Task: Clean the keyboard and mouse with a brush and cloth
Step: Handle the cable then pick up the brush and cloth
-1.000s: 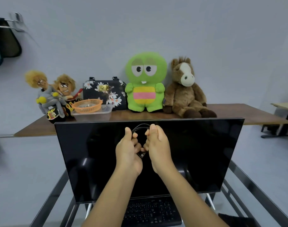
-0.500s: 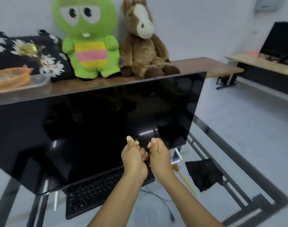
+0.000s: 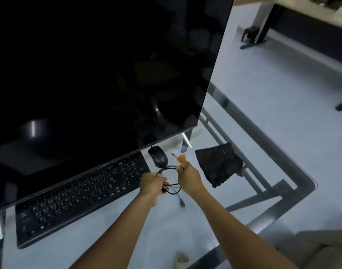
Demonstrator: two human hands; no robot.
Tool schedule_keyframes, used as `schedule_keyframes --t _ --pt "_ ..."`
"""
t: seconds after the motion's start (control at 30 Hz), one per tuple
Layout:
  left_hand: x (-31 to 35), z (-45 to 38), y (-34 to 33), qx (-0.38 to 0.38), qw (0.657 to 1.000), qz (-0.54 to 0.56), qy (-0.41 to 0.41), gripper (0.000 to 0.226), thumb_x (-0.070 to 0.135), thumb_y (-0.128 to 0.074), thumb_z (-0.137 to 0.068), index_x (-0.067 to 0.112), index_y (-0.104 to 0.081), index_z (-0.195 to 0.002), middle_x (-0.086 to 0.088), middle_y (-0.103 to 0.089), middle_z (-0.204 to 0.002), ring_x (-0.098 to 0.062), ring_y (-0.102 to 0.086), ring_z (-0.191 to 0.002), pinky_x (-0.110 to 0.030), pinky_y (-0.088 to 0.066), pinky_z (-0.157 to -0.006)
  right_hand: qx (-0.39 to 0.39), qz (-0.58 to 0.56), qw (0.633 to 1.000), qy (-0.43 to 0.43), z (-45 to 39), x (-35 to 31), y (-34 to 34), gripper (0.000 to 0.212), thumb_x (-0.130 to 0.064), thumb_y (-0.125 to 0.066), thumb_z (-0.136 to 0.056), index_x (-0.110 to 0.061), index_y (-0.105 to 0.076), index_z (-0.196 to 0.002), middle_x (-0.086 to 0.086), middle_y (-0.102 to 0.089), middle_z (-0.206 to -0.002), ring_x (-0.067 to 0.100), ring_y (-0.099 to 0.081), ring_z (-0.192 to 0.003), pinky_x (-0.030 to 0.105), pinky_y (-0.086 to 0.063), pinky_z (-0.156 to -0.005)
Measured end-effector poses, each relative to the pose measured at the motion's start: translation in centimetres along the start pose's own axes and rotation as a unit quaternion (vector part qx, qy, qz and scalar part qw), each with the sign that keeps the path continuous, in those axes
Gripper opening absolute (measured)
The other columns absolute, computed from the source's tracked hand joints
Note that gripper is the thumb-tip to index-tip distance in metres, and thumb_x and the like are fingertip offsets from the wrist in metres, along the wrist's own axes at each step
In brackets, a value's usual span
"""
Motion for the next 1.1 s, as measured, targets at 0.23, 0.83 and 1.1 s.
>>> schedule_keyframes --t 0.23,0.83,1.1 --pt "-1.7 -1.5 0.5 0.08 0.896 -0.387 -0.203 0.022 0.013 -0.046 -0.094 0.005 -0.065 -0.089 -0.012 -0.067 -0.089 -0.028 -0.064 -0.077 -0.031 -0.049 -0.06 0.048 0.125 0.988 0.078 -1.1 2.3 -2.0 0.012 -0.011 -0.049 -0.097 -0.004 -0.057 -0.092 0.011 -0.056 -0.092 0.026 -0.056 -0.084 0.031 -0.046 -0.069" --pt "-2.9 -1.9 0.3 0.091 0.803 -0.521 -0.275 0.019 0.021 -0.059 -0.093 0.006 -0.053 -0.105 -0.007 -0.056 -0.112 -0.016 -0.066 -0.089 -0.016 -0.038 -0.058 0.17 0.19 0.943 0.215 -0.7 4.3 -3.1 0.021 -0.003 -0.079 -0.071 -0.017 -0.076 -0.087 0.004 -0.049 -0.065 0.02 -0.048 -0.057 0.031 -0.04 -0.053" --pt "-2.7 -0.8 1.3 0.097 0.804 -0.503 -0.302 0.022 0.035 -0.053 -0.095 0.013 -0.055 -0.098 -0.002 -0.054 -0.104 -0.022 -0.062 -0.076 -0.027 -0.039 -0.053 0.192 0.207 0.937 0.203 -0.3 3.7 -3.5 0.022 -0.013 -0.075 -0.078 -0.016 -0.073 -0.1 0.006 -0.062 -0.084 0.024 -0.06 -0.072 0.035 -0.046 -0.063"
Point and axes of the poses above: each hand's wrist, its own z-axis away from the middle knuckle, its own y-axis out of the back of the hand, x = y × z, the point moved 2 cm from there along -z, towards the middle knuckle
